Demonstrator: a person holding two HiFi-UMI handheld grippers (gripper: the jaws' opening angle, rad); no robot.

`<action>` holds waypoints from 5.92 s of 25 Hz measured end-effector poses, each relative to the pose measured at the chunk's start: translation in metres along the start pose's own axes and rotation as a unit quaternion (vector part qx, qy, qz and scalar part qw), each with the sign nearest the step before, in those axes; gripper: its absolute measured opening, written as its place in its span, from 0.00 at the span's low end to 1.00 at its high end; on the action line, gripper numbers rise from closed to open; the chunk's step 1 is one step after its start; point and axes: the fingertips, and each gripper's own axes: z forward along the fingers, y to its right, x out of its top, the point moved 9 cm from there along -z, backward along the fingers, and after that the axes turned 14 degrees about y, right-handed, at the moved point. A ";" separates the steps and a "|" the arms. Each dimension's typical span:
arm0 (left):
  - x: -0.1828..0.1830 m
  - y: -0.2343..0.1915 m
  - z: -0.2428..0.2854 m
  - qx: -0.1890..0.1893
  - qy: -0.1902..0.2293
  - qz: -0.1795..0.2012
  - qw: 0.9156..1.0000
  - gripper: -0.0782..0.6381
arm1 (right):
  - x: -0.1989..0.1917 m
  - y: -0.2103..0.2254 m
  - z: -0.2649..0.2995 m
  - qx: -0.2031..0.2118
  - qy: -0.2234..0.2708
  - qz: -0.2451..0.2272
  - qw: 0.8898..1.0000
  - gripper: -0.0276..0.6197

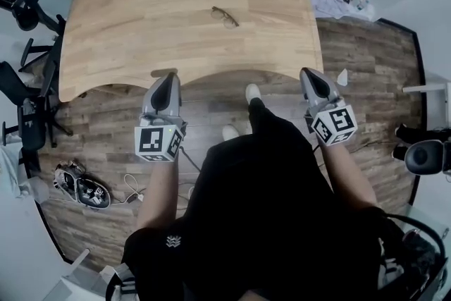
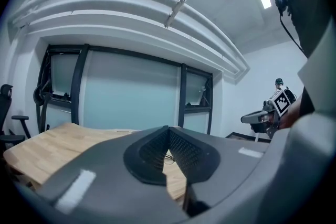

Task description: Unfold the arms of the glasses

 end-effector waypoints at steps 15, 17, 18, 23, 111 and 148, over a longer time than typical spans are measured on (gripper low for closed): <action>-0.015 -0.047 0.097 0.043 -0.045 0.020 0.998 0.12 | -0.070 0.048 0.218 0.094 -0.038 0.025 0.995 0.04; -0.025 -0.052 0.115 0.047 -0.052 0.014 0.997 0.12 | -0.081 0.055 0.244 0.110 -0.050 0.029 0.992 0.04; -0.030 -0.055 0.124 0.049 -0.058 0.012 0.997 0.12 | -0.087 0.057 0.255 0.122 -0.054 0.034 0.990 0.04; -0.046 -0.061 0.170 0.052 -0.084 0.005 0.995 0.12 | -0.118 0.067 0.295 0.152 -0.080 0.041 0.984 0.05; -0.291 -0.007 0.316 -0.363 -0.280 0.130 0.879 0.16 | -0.191 0.097 0.304 0.151 -0.178 0.142 0.962 0.23; -0.253 -0.055 0.208 -0.175 -0.285 0.089 0.938 0.18 | -0.157 -0.052 0.365 0.474 -0.208 0.143 0.843 0.33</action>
